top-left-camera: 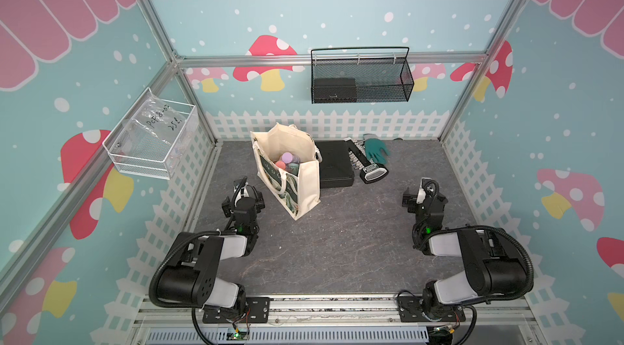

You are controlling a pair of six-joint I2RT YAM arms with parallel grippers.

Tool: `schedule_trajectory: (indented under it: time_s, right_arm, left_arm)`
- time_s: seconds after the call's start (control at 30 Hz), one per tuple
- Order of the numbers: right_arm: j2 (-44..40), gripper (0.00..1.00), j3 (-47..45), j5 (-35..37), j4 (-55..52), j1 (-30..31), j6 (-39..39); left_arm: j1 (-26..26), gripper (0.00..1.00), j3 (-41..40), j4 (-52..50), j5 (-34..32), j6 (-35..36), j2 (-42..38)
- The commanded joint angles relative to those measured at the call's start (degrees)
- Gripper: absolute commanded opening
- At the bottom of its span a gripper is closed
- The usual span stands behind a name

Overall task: Put the hourglass into the canvas bag
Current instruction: Reset both arms

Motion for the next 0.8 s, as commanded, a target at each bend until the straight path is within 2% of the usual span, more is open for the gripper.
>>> schedule_trajectory:
  time_s: [0.0,0.03,0.07,0.1,0.13,0.17,0.23,0.57,0.7,0.77]
  right_arm:
    - [2.9,1.00,-5.8,-7.7,17.9,-0.1,-4.2]
    - [1.0,1.00,-3.9,-6.7,10.1,-0.2,-2.9]
    - [1.5,1.00,-1.9,-6.6,8.4,-0.8,-1.9]
    - [2.3,1.00,-3.1,-7.0,12.3,-1.4,-1.9]
    - [1.5,1.00,-3.1,-3.5,10.0,-1.2,-0.6]
    - [1.2,1.00,-3.3,-3.2,10.4,-1.2,-0.5]
    - [1.7,1.00,-4.2,-3.4,13.1,-0.8,-1.3]
    - [1.7,1.00,-3.4,-4.5,11.5,-0.8,-1.5]
    - [1.7,1.00,-3.3,-4.5,11.6,-0.8,-1.4]
    - [1.7,1.00,-3.4,-4.5,11.6,-0.8,-1.5]
  left_arm:
    - [0.2,0.99,-0.4,11.0,5.1,2.7,2.0]
    - [1.2,0.99,1.4,4.8,4.7,0.8,0.9]
    - [3.0,0.99,3.3,2.2,6.2,-0.3,1.6]
    - [3.7,0.99,4.0,0.8,7.0,-0.6,2.0]
    - [3.8,0.99,3.5,0.7,7.8,-1.1,1.2]
    - [3.7,1.00,3.7,0.1,7.4,-1.0,1.2]
    - [3.7,0.99,2.7,2.8,7.2,-0.6,1.4]
    - [1.8,0.99,3.4,2.4,6.5,1.5,1.9]
    - [3.2,1.00,4.0,0.4,9.1,0.5,1.6]
    - [2.9,0.99,3.2,1.8,6.6,0.0,1.5]
